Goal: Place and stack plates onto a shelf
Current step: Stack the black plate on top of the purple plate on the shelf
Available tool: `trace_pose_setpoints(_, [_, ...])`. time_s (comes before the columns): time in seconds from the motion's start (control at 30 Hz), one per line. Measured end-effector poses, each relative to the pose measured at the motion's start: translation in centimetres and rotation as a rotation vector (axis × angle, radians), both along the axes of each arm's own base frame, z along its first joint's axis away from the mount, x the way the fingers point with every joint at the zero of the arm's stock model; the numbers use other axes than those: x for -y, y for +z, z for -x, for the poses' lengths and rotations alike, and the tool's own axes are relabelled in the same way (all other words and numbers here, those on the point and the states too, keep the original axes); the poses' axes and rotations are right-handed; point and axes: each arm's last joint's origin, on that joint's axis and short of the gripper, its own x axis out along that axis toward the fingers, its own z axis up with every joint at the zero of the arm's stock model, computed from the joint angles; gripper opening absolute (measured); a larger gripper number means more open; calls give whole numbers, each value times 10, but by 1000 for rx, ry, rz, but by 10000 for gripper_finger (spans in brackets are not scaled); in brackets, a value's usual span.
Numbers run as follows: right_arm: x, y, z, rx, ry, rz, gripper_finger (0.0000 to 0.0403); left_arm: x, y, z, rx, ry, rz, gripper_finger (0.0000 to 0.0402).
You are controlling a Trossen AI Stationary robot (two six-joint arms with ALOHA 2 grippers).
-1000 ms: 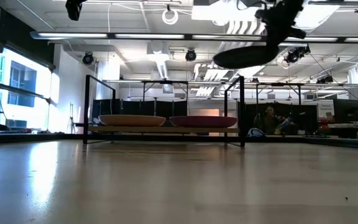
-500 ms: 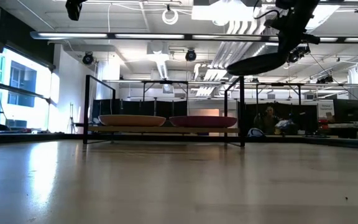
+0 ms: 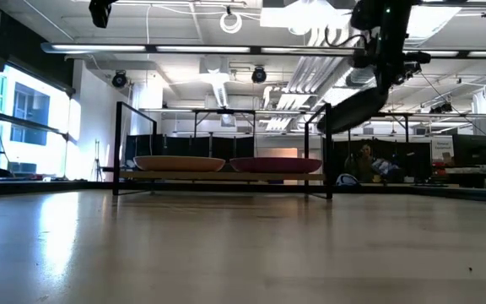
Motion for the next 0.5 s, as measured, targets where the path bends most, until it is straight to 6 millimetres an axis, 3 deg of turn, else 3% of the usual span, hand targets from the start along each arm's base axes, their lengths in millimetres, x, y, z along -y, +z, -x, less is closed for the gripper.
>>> trace_pose_setpoints(0.27, [-8,-17,-6,-154,121,-137,0,0,0,0,0,1,0,122])
trace_pose_setpoints(0.5, [-26,-71,1,-46,125,-225,0,0,0,0,0,0,0,122])
